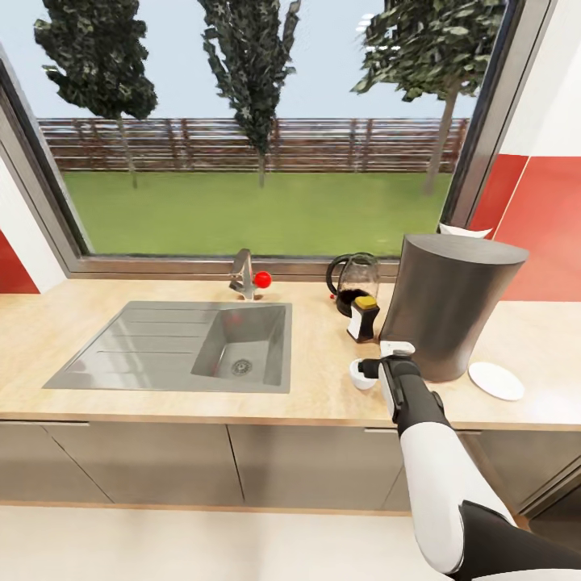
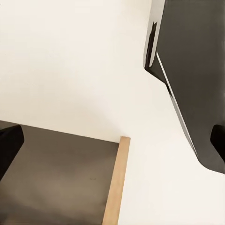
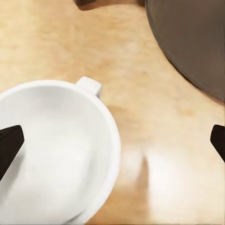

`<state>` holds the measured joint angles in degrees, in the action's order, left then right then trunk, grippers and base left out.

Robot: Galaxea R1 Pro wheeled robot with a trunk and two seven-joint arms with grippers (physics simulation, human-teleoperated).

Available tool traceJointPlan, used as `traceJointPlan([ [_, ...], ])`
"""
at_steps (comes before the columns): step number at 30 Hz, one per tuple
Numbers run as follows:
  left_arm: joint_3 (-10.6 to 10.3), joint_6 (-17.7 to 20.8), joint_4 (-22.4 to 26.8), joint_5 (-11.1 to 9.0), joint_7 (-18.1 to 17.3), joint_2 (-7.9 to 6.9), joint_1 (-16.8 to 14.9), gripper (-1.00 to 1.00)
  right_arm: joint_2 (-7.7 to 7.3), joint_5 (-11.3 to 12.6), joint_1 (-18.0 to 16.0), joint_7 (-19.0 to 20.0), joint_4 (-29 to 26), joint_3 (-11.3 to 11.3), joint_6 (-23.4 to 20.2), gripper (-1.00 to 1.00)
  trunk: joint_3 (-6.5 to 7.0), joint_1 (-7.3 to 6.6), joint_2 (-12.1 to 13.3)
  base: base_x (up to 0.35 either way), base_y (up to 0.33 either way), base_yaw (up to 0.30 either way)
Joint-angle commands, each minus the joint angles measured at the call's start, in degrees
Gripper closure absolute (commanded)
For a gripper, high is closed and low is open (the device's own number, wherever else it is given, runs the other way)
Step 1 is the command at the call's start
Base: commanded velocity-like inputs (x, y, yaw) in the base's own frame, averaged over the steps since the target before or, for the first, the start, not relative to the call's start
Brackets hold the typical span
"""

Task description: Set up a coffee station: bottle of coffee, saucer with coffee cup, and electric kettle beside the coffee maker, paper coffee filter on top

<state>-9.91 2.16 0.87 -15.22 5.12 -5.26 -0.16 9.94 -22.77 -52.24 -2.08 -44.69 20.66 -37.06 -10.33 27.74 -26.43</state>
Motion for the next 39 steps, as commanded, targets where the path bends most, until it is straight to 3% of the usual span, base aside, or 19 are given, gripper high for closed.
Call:
traceJointPlan([
  [1, -0.5, 0.3, 0.1, -0.5, 0.2, -0.01, 0.0, -1.00, 0.06, 0.1, -0.1, -0.1, 0.0, 0.2, -0.2, -1.00, -0.11, 0.03, -0.1, 0.017, 0.000, 0.000],
  [12, -0.5, -0.1, 0.1, -0.5, 0.2, -0.01, 0.0, -1.00, 0.06, 1.5, -0.1, -0.1, 0.3, 0.2, -0.2, -1.00, -0.11, 0.03, -0.1, 0.034, 0.000, 0.000],
  [26, -0.5, -0.1, 0.1, -0.5, 0.2, -0.01, 0.0, -1.00, 0.06, 1.6, -0.1, -0.1, 1.2, 0.3, -0.1, -1.00, -0.11, 0.03, -0.1, 0.000, 0.000, 0.000],
  [31, -0.5, -0.1, 0.1, -0.5, 0.2, -0.01, 0.0, -1.00, 0.06, 1.6, 0.0, -0.1, 1.3, 2.8, -0.1, -1.00, -0.11, 0.03, -0.1, 0.000, 0.000, 0.000],
  [39, -0.5, -0.1, 0.1, -0.5, 0.2, 0.06, 0.0, -1.00, 0.06, 1.6, 0.0, -0.1, 1.4, 3.4, -0.1, -1.00, -0.11, 0.03, -0.1, 0.000, 0.000, 0.000],
])
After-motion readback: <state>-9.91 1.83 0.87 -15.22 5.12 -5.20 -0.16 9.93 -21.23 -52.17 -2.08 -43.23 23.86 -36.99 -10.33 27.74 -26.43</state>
